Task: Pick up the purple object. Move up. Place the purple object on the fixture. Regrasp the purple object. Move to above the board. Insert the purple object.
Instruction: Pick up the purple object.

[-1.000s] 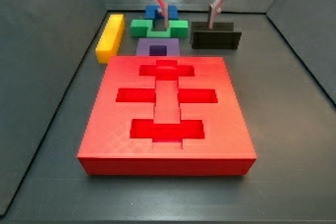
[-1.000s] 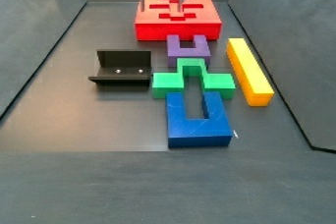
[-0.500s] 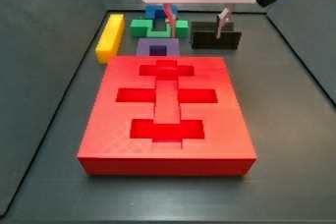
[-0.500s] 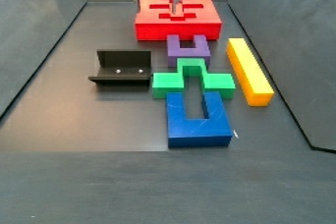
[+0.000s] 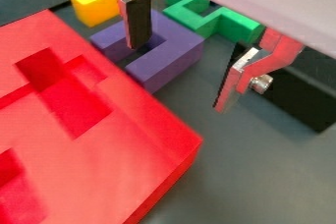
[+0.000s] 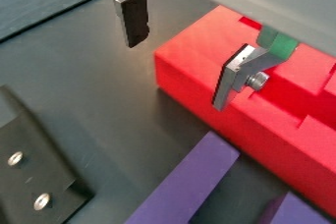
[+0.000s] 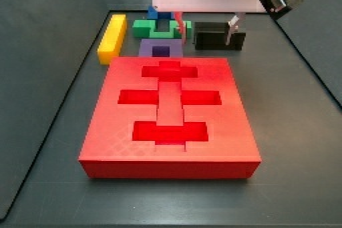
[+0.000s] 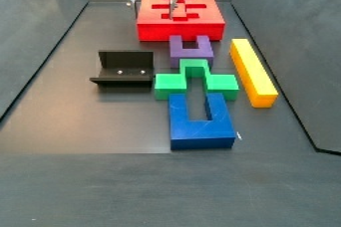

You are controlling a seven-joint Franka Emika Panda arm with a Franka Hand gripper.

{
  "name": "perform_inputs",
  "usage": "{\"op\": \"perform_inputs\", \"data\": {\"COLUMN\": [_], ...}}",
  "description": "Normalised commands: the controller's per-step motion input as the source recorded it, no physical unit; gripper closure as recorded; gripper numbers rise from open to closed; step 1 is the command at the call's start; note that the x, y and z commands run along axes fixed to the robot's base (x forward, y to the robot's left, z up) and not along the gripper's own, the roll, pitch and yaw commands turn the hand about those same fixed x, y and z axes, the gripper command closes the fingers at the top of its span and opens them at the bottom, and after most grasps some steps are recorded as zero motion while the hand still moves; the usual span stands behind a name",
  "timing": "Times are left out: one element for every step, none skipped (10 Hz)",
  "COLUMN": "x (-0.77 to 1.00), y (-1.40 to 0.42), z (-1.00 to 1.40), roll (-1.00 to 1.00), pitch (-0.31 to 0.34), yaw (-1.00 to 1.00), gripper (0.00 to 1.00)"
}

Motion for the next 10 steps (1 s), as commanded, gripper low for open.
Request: {"op": "perform_inputs", "data": {"x": [-0.15, -0.30, -0.39, -0.37, -0.34, -0.23, -0.08, -0.03, 0.00, 0.00], "y": [0.56, 0.43, 0.09, 0.00, 0.00, 0.00, 0.00, 0.00, -0.06, -0.08], "z": [0.00, 0.00, -0.14, -0.26, -0.24, -0.22, -0.20, -0.22, -0.15, -0.13], "roll": [0.00, 0.00, 0.00, -0.01, -0.05, -0.09, -0.06, -0.04, 0.00, -0.04], "pitch": [0.026, 0.000, 0.000, 0.000, 0.000, 0.000, 0.000, 0.000, 0.000, 0.000], "yaw": [0.15, 0.14, 0.12, 0.13, 0.11, 0.07, 0.01, 0.00, -0.18, -0.38], "gripper": [0.00, 0.00, 0.00, 0.00, 0.00, 0.00, 0.00, 0.00, 0.00, 0.00]}}
